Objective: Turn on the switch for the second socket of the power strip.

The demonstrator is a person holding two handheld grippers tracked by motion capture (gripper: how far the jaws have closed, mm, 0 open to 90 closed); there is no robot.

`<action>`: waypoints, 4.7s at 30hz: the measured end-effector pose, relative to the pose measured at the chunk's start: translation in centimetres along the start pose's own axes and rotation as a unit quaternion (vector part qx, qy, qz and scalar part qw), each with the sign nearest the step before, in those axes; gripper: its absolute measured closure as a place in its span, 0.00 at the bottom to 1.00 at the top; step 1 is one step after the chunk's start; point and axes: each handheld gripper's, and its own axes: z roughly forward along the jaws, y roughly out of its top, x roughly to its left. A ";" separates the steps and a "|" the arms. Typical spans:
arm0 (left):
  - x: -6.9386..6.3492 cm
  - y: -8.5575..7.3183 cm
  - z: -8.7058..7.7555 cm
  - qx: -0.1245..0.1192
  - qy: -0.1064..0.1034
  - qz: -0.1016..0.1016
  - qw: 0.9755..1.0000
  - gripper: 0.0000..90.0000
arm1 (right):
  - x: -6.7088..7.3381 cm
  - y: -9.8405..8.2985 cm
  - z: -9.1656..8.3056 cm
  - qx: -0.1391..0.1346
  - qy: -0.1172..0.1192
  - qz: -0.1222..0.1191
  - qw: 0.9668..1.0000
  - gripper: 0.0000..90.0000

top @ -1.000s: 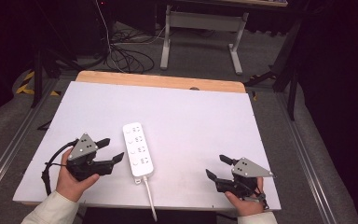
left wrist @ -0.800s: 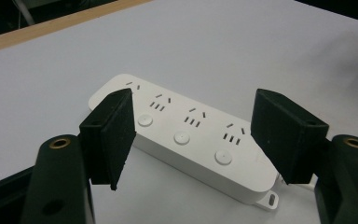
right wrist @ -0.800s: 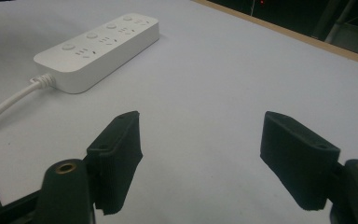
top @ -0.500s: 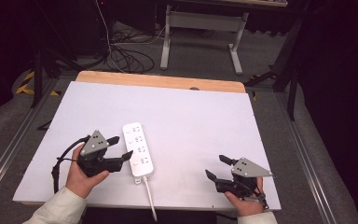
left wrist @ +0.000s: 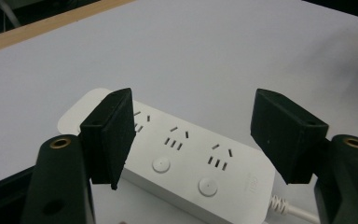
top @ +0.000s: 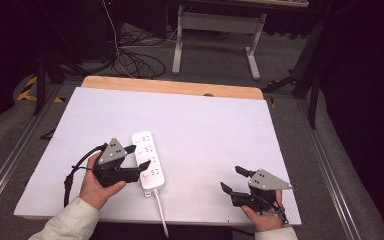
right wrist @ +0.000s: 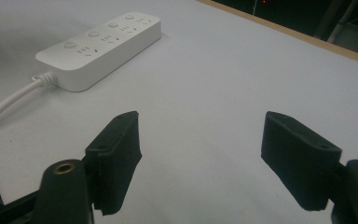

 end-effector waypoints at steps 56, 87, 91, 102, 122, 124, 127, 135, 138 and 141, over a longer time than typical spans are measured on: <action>2.2 -0.4 4.7 0.139 -0.008 -0.022 0.990 1.00 | 0.2 0.0 0.2 0.004 -0.002 -0.011 1.000 0.31; 2.2 -0.8 5.3 0.153 0.000 -0.018 0.988 1.00 | 0.3 0.0 0.2 0.006 -0.002 -0.014 1.000 0.31; 2.1 -0.8 5.4 0.155 0.001 -0.018 0.988 1.00 | 0.3 0.0 0.2 0.006 -0.001 -0.013 1.000 0.31; 2.7 -1.3 5.3 0.145 -0.013 -0.042 0.988 1.00 | 0.3 0.0 0.2 0.007 -0.002 -0.013 1.000 0.31; 2.6 -1.3 5.4 0.148 -0.011 -0.034 0.988 1.00 | 0.4 0.0 0.3 0.008 -0.003 -0.011 1.000 0.31; 2.6 -1.3 5.4 0.149 -0.014 -0.033 0.988 1.00 | 0.4 0.0 0.3 0.008 -0.003 -0.011 1.000 0.31; 2.7 -1.2 5.5 0.153 -0.017 -0.032 0.988 1.00 | 0.4 0.0 0.4 0.011 -0.003 -0.009 1.000 0.31; 2.4 -1.1 5.5 0.157 -0.010 -0.020 0.987 1.00 | 0.4 0.0 0.4 0.012 -0.004 -0.009 1.000 0.31; 2.5 -1.1 5.5 0.159 -0.013 -0.021 0.987 1.00 | 0.5 0.0 0.4 0.012 -0.003 -0.009 1.000 0.31; 2.5 -1.1 5.6 0.158 -0.014 -0.023 0.987 1.00 | 0.4 -0.1 0.4 0.013 -0.003 -0.008 1.000 0.31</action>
